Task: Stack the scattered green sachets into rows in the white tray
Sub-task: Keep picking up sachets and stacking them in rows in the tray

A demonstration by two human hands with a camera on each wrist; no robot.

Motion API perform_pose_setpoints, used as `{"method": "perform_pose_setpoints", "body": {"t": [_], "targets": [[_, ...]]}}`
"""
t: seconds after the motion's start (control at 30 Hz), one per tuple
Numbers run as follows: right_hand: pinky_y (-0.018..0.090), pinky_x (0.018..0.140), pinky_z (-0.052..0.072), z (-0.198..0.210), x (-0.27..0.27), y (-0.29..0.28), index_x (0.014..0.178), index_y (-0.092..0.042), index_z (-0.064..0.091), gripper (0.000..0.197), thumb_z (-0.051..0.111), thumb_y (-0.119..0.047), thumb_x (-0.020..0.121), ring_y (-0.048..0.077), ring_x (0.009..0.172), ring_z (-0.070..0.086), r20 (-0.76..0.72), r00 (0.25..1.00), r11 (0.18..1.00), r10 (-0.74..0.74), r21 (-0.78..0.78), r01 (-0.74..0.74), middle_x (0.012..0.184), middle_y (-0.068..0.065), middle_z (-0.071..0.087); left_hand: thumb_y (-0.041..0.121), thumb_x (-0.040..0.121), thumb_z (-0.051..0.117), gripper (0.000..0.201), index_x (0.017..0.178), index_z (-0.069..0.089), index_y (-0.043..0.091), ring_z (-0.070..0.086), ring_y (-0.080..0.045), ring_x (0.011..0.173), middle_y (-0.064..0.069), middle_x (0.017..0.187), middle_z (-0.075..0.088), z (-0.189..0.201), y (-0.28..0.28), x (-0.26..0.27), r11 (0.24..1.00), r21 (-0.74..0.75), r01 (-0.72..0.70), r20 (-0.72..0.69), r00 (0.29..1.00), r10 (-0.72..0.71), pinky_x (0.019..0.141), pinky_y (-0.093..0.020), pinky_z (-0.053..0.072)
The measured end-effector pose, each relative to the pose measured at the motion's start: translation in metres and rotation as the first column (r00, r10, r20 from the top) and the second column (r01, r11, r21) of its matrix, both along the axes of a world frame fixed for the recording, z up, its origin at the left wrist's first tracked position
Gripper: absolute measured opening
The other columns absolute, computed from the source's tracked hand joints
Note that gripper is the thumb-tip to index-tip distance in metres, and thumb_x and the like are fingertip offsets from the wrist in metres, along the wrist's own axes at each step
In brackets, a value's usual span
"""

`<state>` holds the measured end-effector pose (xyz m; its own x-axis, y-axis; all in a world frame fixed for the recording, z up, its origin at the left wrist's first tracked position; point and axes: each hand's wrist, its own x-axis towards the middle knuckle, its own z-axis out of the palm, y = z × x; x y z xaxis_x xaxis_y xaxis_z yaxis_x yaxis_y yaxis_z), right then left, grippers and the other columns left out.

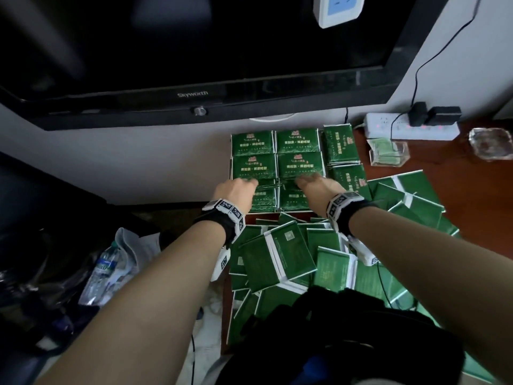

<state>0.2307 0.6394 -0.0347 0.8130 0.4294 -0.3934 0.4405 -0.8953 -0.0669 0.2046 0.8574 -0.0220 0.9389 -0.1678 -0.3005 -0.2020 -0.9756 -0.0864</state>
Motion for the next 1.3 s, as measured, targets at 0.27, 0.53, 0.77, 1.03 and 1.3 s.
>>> {"method": "perform_pose_setpoints", "body": {"t": [0.27,0.53,0.77,1.03,1.3], "targets": [[0.046,0.118,0.028,-0.027,-0.011,-0.004,0.155,-0.018,0.025,0.066,0.053,-0.010,0.096,0.028,0.146,0.023,-0.022,0.999,0.999,0.031,0.010,-0.030,0.162,0.005,0.019,0.009,0.098,0.051,0.053,0.148,0.040,0.024,0.054,-0.020,0.125,0.006,0.154,0.038,-0.029,0.010,-0.024,0.992,0.033,0.119,0.003,0.993,-0.120,0.082,-0.037,0.057],[0.047,0.115,0.034,-0.027,-0.008,-0.001,0.149,-0.019,0.034,0.064,0.065,-0.024,0.092,0.028,0.140,0.032,0.021,0.999,0.999,0.033,0.036,-0.034,0.156,0.007,0.028,0.013,0.094,0.061,0.047,0.139,0.047,0.021,0.052,-0.021,0.122,0.002,0.139,0.049,-0.034,0.012,-0.016,0.999,-0.012,0.053,0.050,0.997,-0.052,0.081,-0.038,0.055],[0.047,0.116,0.032,-0.032,-0.003,0.000,0.149,-0.019,0.033,0.069,0.067,-0.035,0.090,0.026,0.140,0.031,0.034,0.999,0.999,0.034,0.041,-0.035,0.153,0.007,0.030,0.026,0.090,0.068,0.049,0.134,0.048,0.018,0.051,-0.023,0.119,-0.002,0.132,0.049,-0.039,0.012,-0.011,1.000,-0.018,0.020,0.042,0.999,-0.019,0.077,-0.039,0.056],[0.045,0.113,0.035,-0.032,0.006,0.000,0.147,-0.019,0.036,0.069,0.070,-0.033,0.088,0.026,0.137,0.034,0.051,0.998,0.998,0.039,0.045,-0.042,0.149,0.007,0.034,0.022,0.088,0.070,0.052,0.135,0.046,0.018,0.049,-0.022,0.121,-0.002,0.134,0.047,-0.041,0.013,-0.005,1.000,-0.009,0.017,0.058,0.998,-0.017,0.074,-0.036,0.054],[0.046,0.113,0.034,-0.025,0.000,-0.006,0.147,-0.018,0.037,0.064,0.064,-0.037,0.092,0.025,0.138,0.033,0.070,0.997,0.993,0.040,0.110,-0.047,0.151,0.003,0.035,-0.003,0.078,0.063,0.065,0.138,0.044,0.016,0.045,-0.025,0.125,-0.005,0.137,0.045,-0.033,0.006,-0.009,0.997,-0.011,0.071,0.048,0.996,-0.070,0.098,-0.038,0.045]]}}
